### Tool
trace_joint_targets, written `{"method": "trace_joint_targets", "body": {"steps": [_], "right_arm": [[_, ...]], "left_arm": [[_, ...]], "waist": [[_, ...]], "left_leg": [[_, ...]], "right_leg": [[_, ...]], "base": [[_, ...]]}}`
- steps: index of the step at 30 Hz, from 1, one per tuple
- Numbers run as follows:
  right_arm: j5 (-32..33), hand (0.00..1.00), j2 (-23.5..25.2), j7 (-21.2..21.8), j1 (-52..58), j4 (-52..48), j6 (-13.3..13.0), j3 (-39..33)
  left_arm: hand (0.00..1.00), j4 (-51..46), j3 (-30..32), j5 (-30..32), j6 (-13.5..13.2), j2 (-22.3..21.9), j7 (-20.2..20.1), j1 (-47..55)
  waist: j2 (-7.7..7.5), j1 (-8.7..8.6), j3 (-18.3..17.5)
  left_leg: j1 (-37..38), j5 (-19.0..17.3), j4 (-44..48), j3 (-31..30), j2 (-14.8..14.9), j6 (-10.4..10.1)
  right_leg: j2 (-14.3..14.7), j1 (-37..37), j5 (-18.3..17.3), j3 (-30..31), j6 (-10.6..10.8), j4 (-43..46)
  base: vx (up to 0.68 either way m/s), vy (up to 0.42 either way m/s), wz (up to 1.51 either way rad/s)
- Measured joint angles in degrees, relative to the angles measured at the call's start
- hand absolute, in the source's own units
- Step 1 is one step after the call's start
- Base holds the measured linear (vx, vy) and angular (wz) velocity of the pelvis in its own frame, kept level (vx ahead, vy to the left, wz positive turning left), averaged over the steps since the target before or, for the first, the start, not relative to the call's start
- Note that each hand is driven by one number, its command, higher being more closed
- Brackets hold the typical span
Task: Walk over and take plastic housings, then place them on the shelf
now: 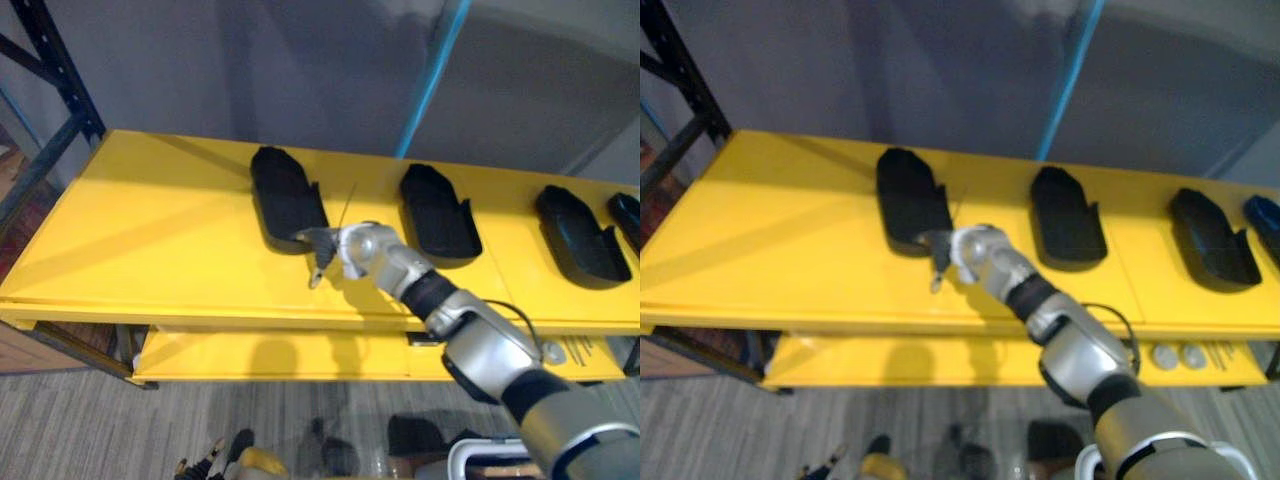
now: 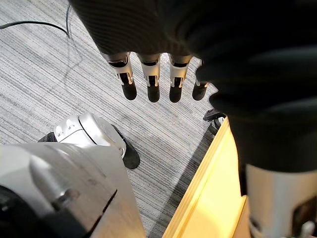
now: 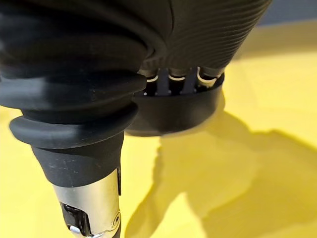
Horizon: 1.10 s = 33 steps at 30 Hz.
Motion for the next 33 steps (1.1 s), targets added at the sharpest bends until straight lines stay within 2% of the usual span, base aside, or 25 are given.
{"method": "trace_joint_targets", "body": {"steps": [7,15,18,23,24,25,27,30,33], "right_arm": [[4.5,0.0,3.2,-0.6,0.0,-0.1,0.7,1.4],[4.3,0.0,4.7,-2.8,0.1,1.2,1.2,1.5],[1.9,0.0,5.3,-3.9,0.1,2.0,1.2,1.5],[-2.5,0.0,5.8,-10.5,0.2,4.3,0.5,1.5],[-4.7,0.0,5.8,-13.4,0.4,4.9,-0.6,1.6],[-5.1,0.0,5.8,-14.4,0.5,5.0,-0.7,1.6],[-6.9,0.0,5.6,-19.2,0.5,4.6,-1.3,1.6],[-6.7,0.0,4.8,-21.7,0.5,1.3,-1.3,1.6],[-5.5,0.0,4.7,-21.8,0.5,-0.8,-1.2,1.6]], "left_arm": [[0.0,0.0,0.0,-0.1,0.0,0.0,0.0,-0.1],[0.0,0.1,0.1,-0.5,-0.1,-0.3,0.0,-0.2],[0.0,0.1,0.1,-0.5,-0.2,-0.3,0.0,-0.2],[0.0,0.2,0.1,-0.5,-0.3,-0.3,0.0,0.0],[0.0,0.2,0.1,-0.5,-0.3,-0.3,0.1,0.1],[0.0,0.2,0.1,-0.5,-0.3,-0.3,0.1,0.1],[0.0,0.2,0.0,-0.5,-0.3,-0.3,0.2,0.1],[0.0,0.2,0.0,-0.6,-0.3,-0.3,0.5,0.1],[0.0,0.2,0.0,-0.6,-0.4,-0.3,0.5,0.0]], "waist": [[0.01,0.47,0.0],[0.37,1.49,0.2],[0.37,1.5,0.2],[0.28,1.85,0.2],[0.16,1.93,0.1],[0.01,1.93,0.0],[0.12,1.78,0.1],[0.1,1.58,0.1],[0.1,1.54,0.1]], "left_leg": [[-0.1,0.0,0.1,-0.1,0.0,0.0],[-0.1,0.0,0.2,-0.5,0.0,0.0],[-0.2,0.0,0.2,-1.0,0.0,0.0],[-0.9,0.1,0.3,-1.9,0.0,0.1],[-0.9,0.1,0.2,-1.9,0.0,0.1],[-0.9,0.1,0.2,-1.9,0.0,0.1],[-0.9,0.1,0.2,-1.9,0.0,0.1],[-0.9,0.1,0.2,-1.8,0.1,0.1],[-0.9,0.1,0.2,-1.8,0.1,0.1]], "right_leg": [[0.0,0.1,-0.2,0.0,-0.4,0.0],[-0.1,0.1,-0.8,-0.3,-0.4,0.7],[-0.2,0.1,-1.6,-0.9,-0.3,1.5],[-0.3,-0.1,-1.9,-1.5,-0.3,2.0],[-0.3,-0.1,-1.9,-1.5,-0.4,2.0],[-0.3,-0.1,-1.9,-1.5,-0.4,2.0],[-0.3,-0.1,-1.9,-1.5,-0.3,1.9],[-0.2,-0.1,-1.7,-1.5,0.0,1.9],[-0.1,-0.1,-1.7,-1.5,0.0,1.9]], "base": [[0.0,0.0,0.0],[0.0,-0.001,0.01],[0.0,-0.004,0.1],[0.01,-0.005,0.08],[0.0,0.0,0.0],[0.0,0.0,0.0],[0.0,0.0,0.0],[0.0,0.0,0.0],[0.0,0.0,0.0]]}}
